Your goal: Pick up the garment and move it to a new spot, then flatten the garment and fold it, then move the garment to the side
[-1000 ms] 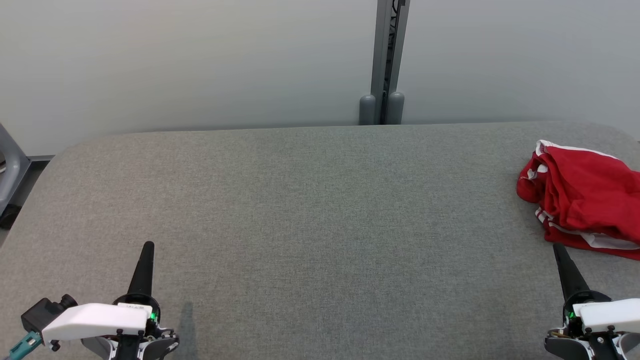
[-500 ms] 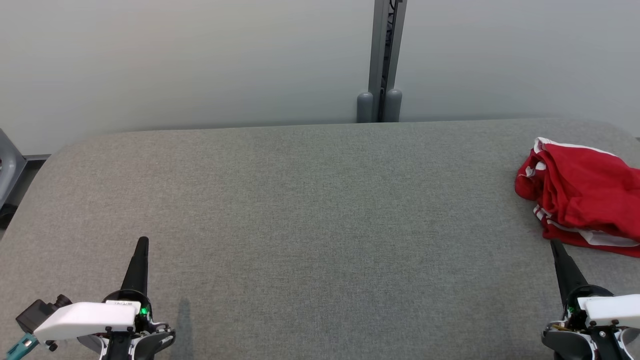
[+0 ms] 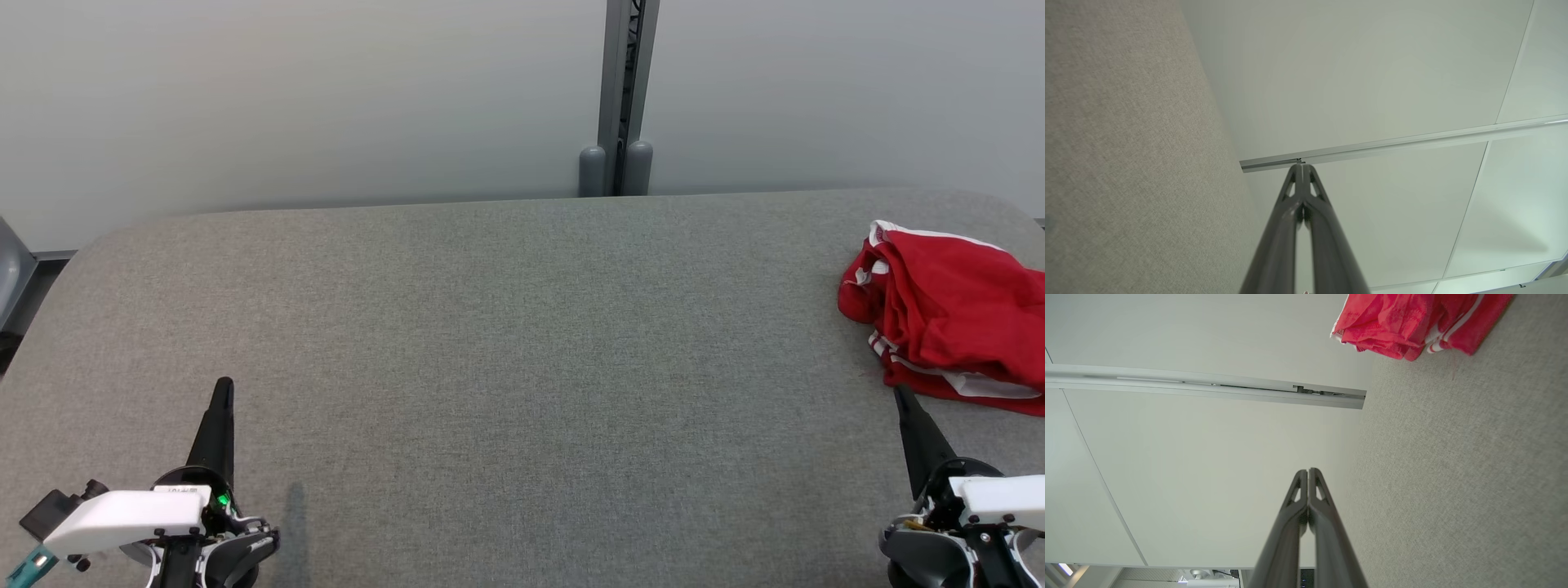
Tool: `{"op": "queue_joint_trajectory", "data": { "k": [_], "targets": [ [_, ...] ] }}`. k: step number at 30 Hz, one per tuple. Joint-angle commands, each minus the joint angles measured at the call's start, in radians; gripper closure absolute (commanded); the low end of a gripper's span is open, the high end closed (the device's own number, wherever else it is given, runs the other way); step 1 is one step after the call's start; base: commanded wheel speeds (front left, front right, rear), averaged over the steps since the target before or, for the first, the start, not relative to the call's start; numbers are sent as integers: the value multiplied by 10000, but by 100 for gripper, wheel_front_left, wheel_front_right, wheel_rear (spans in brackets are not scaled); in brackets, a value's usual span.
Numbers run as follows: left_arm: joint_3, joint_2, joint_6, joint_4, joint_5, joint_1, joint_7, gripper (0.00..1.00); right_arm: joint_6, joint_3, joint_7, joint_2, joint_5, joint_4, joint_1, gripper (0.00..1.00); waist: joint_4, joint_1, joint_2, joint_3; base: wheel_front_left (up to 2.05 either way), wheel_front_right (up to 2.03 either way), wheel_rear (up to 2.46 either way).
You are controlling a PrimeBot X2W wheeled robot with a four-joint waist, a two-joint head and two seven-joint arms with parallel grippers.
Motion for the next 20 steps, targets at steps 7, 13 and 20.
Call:
{"op": "queue_joint_trajectory", "data": {
  "k": [7, 13, 20],
  "targets": [
    [204, -6, -136, 22, -497, -232, 159, 100, 7, -32, 139, -2, 566, 104, -212, 100, -30, -1, 0, 35, 0, 0, 0],
    [279, -32, -164, 35, -707, -265, 228, 100, 7, -39, 165, 8, 827, 180, -252, 100, -50, -1, 0, 57, 0, 0, 0],
    [271, -29, -164, 34, -682, -243, 229, 100, 7, -39, 164, 6, 788, 175, -238, 100, -50, -1, 0, 57, 0, 0, 0]
  ]
}}
